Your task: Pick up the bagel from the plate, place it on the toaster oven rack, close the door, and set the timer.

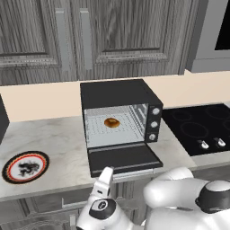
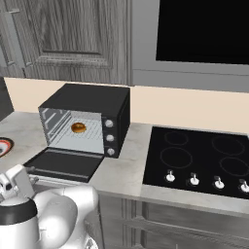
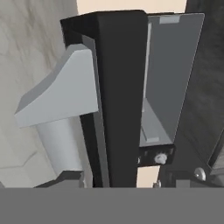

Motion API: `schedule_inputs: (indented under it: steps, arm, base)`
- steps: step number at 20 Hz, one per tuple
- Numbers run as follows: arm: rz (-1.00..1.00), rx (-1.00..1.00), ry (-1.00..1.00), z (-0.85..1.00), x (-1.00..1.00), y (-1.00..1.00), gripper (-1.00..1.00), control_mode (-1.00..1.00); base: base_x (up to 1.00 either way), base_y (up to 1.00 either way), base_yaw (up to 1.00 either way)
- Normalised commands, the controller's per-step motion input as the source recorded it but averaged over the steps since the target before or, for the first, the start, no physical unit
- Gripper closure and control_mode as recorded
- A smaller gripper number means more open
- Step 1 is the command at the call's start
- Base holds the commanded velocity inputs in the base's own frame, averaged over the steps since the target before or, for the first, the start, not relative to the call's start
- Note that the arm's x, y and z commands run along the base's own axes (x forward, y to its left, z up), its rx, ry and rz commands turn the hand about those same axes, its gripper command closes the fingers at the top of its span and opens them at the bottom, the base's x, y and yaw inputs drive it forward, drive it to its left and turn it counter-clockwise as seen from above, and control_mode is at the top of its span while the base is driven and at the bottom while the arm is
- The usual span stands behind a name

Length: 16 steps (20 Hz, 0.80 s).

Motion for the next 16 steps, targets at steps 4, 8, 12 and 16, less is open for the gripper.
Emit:
schedule_inputs:
  steps: [4, 8, 12, 16]
  arm:
    - [0.0, 0.0, 0.0, -0.02, 0.47, 0.0, -1.0, -1.0]
    - [0.0, 0.0, 0.0, 0.0, 0.46, 0.0, -1.0, -1.0]
    - [0.0, 0.0, 0.0, 0.0, 0.64, 0.0, -1.0, -1.0]
    - [0.01, 0.0, 0.0, 0.0, 0.79, 0.0, -1.0, -1.0]
  base:
    - [0.0, 0.0, 0.0]
    - [0.0, 0.0, 0.0]
    - [0.0, 0.0, 0.0]
    - [0.0, 0.0, 0.0]
